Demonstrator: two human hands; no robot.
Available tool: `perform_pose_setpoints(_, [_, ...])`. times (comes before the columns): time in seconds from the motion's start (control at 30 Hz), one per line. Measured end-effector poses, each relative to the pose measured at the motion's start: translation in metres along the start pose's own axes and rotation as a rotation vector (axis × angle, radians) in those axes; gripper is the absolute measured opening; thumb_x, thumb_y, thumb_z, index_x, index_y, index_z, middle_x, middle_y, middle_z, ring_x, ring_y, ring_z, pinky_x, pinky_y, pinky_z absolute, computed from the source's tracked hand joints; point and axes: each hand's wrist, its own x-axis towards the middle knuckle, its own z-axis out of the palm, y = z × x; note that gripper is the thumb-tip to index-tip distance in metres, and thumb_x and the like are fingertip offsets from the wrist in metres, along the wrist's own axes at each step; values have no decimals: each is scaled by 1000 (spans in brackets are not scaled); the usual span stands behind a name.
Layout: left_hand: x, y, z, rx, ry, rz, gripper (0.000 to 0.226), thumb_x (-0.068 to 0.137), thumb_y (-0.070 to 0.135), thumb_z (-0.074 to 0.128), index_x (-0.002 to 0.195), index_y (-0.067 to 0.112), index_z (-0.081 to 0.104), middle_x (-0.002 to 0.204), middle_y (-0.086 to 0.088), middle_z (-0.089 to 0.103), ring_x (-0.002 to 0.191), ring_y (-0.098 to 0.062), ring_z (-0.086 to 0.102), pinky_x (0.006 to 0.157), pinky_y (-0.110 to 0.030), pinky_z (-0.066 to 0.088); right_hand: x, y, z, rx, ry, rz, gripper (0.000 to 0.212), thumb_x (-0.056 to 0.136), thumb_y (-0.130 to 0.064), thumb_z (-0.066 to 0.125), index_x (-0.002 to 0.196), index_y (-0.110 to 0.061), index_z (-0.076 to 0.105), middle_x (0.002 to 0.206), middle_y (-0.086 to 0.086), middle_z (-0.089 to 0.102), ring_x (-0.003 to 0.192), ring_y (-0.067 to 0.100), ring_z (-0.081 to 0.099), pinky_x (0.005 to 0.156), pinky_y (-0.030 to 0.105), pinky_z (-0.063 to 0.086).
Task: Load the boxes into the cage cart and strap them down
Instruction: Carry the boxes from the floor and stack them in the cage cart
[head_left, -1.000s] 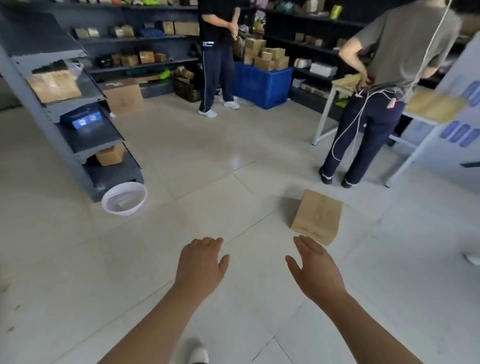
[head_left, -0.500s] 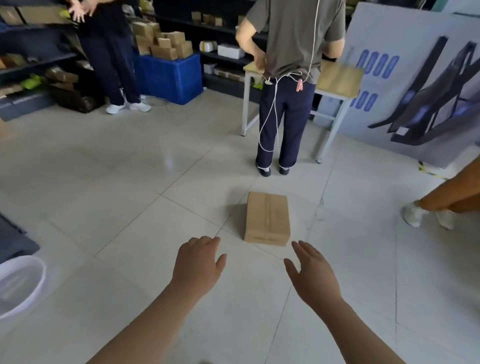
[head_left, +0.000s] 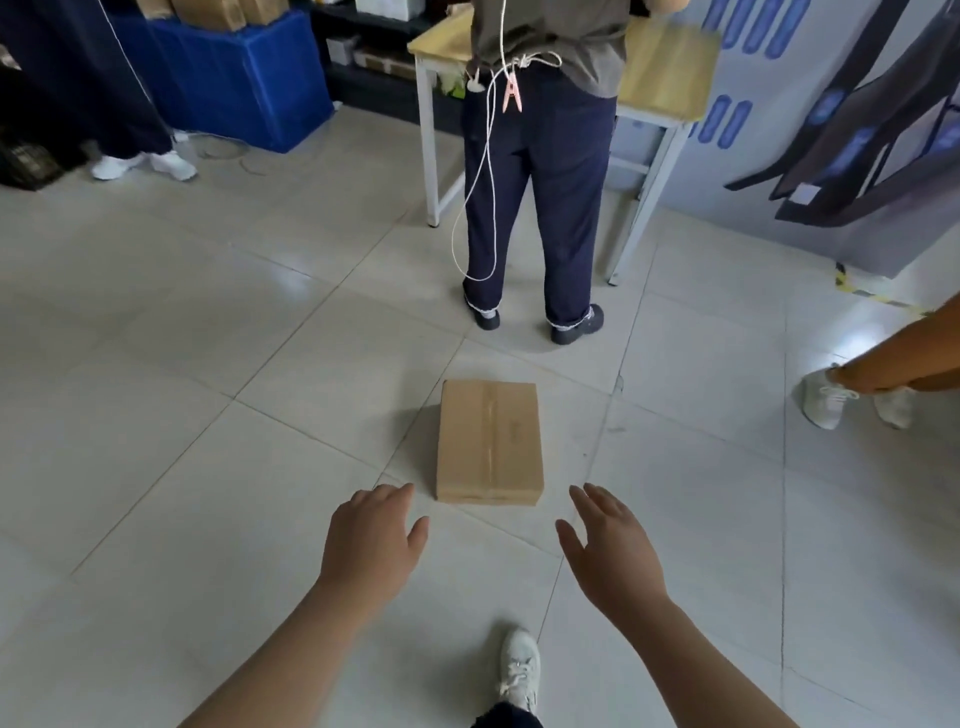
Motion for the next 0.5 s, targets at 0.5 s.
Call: perform_pose_setpoints(0.5, [255,4,235,5,-119,-18,47,84,32,65,125,9,60,110,-8,66,94,-32,63,75,-37,51,270,135,194,-42,-146,-16,49,99,-41,38,145,-24,38,153,0,33,143,18,24,115,28,21])
